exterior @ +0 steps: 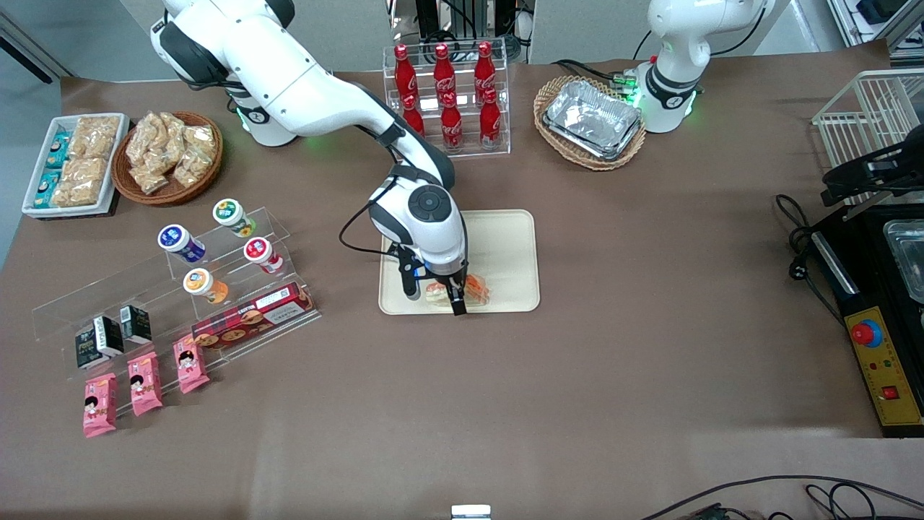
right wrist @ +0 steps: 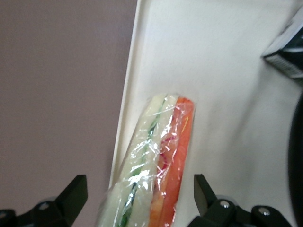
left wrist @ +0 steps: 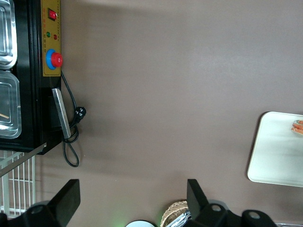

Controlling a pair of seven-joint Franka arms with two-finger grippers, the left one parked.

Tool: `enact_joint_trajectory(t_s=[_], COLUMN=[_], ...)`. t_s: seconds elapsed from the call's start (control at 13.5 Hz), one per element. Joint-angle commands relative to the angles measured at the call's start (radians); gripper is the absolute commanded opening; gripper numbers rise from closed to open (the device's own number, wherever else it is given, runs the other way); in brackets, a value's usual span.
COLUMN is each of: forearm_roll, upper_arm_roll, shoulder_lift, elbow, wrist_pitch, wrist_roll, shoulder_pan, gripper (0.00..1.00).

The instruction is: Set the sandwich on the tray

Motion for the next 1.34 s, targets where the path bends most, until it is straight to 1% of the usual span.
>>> enact_joint_trajectory(t_s=[0.0, 0.15, 0.37, 0.45, 0.59, 0.82, 0.89, 1.11, 1.26], forearm_roll=[0.046, 0.156, 0.225, 0.235, 0.235, 0.232, 0.220, 0.216, 0.186], upper_arm_roll=[0.015, 0.011, 0.014, 0.012, 0.011, -0.005, -0.008, -0.009, -0.008], shoulder_lift=[-0.087, -0.148, -0.246, -0.283, -0.365, -0.460, -0.480, -0.541, -0.589], elbow=[0.016, 0.020, 0.035, 0.049, 0.064, 0.064, 0.064, 0.064, 0.063], wrist_pitch=[-0.158, -0.192, -0.315, -0.359, -0.456, -0.543, -0.580, -0.660, -0.721], wrist_roll=[-0.075, -0.184, -0.357, -0.436, -0.640, -1.020, -1.140, -1.544, -1.801], shoulder_pan=[-0.013, -0.034, -0.103, -0.120, -0.163, -0.232, -0.250, -0.364, -0.453], gripper=[1.00, 1.00, 1.00, 1.00, 1.00, 1.00, 1.00, 1.00, 1.00])
